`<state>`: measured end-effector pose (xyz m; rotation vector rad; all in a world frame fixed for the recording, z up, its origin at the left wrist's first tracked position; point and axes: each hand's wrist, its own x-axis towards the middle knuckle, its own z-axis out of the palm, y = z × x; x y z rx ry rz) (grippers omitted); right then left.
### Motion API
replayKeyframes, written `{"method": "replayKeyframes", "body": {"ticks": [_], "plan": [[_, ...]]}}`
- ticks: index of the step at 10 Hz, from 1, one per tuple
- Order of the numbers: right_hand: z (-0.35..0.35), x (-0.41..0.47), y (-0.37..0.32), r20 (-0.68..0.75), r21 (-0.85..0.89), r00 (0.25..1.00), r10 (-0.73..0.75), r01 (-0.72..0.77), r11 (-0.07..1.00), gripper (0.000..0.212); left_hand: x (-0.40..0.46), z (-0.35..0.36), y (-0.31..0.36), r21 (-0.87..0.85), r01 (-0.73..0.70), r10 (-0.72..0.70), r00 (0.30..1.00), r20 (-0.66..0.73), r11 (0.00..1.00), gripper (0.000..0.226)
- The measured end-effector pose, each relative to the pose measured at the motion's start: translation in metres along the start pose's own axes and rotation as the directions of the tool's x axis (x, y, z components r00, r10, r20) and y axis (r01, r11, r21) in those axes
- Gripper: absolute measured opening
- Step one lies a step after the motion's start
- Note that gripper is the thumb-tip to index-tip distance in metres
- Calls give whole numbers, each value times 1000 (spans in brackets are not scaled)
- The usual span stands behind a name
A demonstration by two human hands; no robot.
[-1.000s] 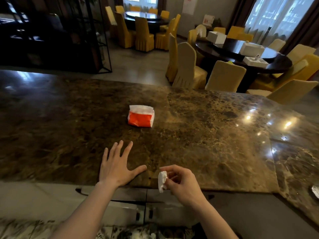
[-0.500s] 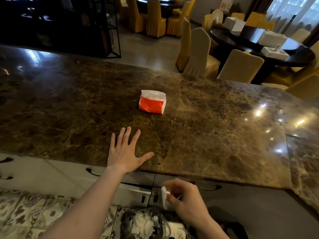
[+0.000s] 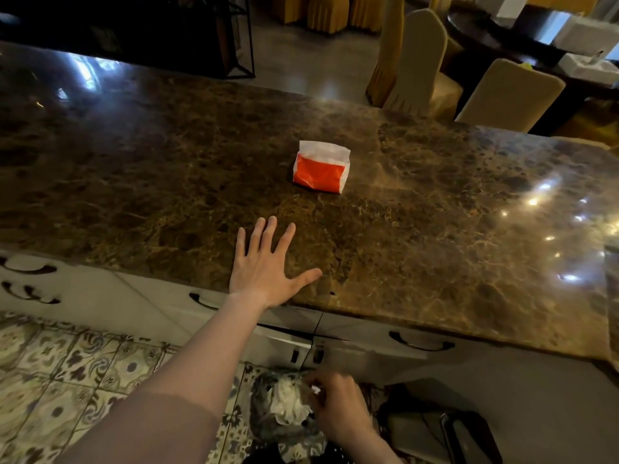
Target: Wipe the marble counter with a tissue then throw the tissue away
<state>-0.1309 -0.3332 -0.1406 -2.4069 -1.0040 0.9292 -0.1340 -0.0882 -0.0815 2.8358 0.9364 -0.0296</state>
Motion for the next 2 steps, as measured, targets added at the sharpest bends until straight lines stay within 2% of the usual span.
{"method": "replayKeyframes", "body": {"ticks": [1,2], "plan": [[-7,-1,-1,56,-81,998,-1,6,997,27,1,1,0,10,1,-1,1000,-4,1000,108],[-37,-5,-8,-51,-107,996,-72,66,992,22,-1,1,0,-7,15,-15,1000,-6,1000,109]]}}
